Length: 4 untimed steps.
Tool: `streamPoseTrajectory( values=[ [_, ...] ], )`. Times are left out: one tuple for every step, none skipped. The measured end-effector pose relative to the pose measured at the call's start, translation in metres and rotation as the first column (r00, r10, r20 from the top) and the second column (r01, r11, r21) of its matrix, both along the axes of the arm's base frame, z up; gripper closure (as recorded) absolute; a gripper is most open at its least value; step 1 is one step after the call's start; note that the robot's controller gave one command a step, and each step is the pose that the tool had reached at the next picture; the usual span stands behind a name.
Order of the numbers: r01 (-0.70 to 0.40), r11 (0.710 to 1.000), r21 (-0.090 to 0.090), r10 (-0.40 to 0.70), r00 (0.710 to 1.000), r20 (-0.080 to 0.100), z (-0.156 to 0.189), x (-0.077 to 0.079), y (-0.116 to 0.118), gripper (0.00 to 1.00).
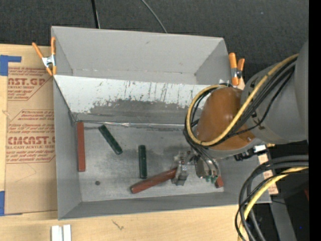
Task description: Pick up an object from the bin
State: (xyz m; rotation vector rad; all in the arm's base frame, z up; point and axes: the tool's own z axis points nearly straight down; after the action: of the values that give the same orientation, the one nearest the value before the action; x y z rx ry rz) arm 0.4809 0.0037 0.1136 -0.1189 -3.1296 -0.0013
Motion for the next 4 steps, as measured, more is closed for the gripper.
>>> streamPoseTrajectory(
  values=[
    [-0.124, 0.992, -0.002, 0.124, 0.992, 0.015, -0.036, 0.002, -0.019, 0.0],
    [-0.132, 0.991, -0.002, 0.132, 0.991, 0.019, -0.043, 0.003, -0.022, 0.0],
    [-0.045, 0.999, 0.001, 0.045, 0.999, 0.009, -0.044, 0.001, 0.046, 1.0],
    [-0.045, 0.999, 0.0, 0.045, 0.999, 0.009, -0.044, 0.001, 0.046, 1.0]
  ],
)
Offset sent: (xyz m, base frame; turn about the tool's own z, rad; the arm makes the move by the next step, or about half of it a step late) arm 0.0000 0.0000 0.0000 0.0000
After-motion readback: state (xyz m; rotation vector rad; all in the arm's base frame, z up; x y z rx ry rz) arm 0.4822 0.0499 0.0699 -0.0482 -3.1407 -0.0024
